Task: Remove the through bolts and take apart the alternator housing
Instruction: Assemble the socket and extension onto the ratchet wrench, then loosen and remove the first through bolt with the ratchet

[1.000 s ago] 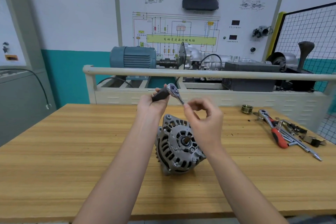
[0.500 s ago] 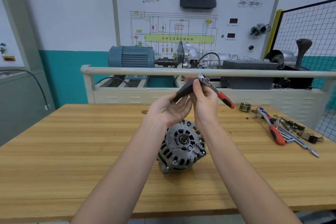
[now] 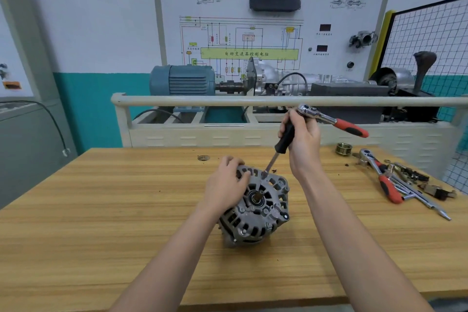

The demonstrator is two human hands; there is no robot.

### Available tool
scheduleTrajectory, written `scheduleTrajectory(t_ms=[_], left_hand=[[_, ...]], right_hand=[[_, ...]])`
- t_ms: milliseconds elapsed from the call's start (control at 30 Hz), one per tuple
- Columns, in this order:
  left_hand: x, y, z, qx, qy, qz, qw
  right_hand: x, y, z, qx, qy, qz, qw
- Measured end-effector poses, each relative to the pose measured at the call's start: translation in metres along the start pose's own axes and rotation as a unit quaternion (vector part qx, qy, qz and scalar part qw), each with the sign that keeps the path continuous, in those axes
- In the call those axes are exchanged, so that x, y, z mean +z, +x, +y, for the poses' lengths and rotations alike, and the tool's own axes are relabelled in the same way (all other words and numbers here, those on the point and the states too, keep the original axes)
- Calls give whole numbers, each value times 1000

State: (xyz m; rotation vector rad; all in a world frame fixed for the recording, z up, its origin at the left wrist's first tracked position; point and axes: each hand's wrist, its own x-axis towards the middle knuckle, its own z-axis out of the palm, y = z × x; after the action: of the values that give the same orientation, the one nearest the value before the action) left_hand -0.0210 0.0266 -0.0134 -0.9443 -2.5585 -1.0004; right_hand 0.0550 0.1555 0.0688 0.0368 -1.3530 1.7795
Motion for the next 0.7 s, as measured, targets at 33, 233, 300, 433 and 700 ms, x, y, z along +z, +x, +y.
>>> scheduleTrajectory(t_ms=[33, 233, 300, 433, 700], left_hand=[[0, -2, -3, 1, -14, 6, 1000], [-7, -22, -33, -33, -88, 65, 993], [-11, -24, -42, -49, -102, 73, 991], [-14, -28, -55, -85, -137, 81, 984], [-12, -30, -57, -112, -162, 104, 975]], right_hand=[[-1, -1, 2, -1, 8, -11, 1000], [10, -12, 9, 5, 81, -36, 996], [16, -15, 10, 1, 76, -43, 996], [27, -20, 11, -18, 54, -55, 997], [42, -14, 16, -28, 49, -63, 996]])
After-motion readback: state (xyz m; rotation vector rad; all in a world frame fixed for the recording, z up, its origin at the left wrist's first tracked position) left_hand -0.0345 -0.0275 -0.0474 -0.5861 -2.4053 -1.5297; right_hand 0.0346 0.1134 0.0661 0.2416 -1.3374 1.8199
